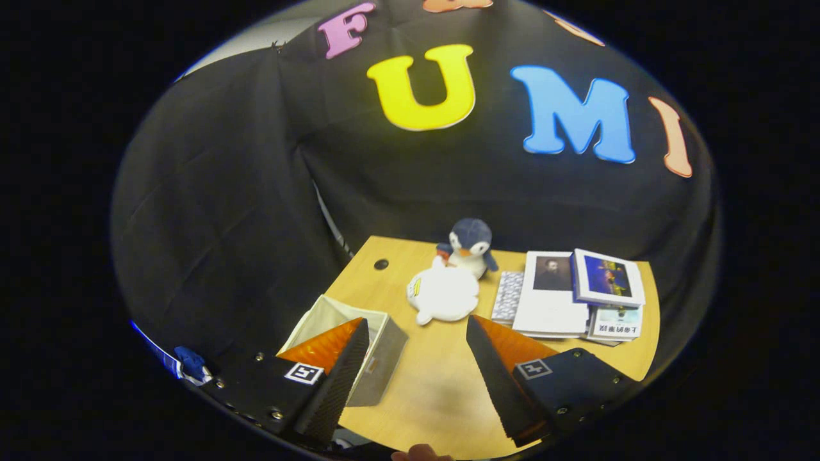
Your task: Open the storage box then place both shoes into the box .Put the left shoe in first, then the right shoe, with the right side of both shoes facing outward in a uniform manner.
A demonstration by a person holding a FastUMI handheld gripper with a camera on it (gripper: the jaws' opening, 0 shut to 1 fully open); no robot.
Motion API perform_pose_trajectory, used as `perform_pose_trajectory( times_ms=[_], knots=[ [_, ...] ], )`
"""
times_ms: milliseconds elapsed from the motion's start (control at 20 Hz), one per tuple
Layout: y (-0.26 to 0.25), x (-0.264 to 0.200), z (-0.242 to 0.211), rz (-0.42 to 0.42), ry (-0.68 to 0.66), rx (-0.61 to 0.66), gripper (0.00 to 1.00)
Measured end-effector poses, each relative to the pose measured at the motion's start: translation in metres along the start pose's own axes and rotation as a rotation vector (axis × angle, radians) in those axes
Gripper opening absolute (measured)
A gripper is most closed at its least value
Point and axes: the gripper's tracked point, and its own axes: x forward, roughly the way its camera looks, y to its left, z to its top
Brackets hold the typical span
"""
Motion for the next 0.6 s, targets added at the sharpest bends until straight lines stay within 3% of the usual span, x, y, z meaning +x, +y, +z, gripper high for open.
perform_pose_trajectory(
  times_ms=[200,450,600],
  knots=[
    [-0.033,-0.06,0.037,-0.119,-0.22,-0.013,0.94],
    [-0.085,-0.112,0.034,-0.255,-0.461,-0.03,0.93],
    [-0.096,-0.138,0.025,-0.282,-0.568,-0.051,0.93]
  ],
)
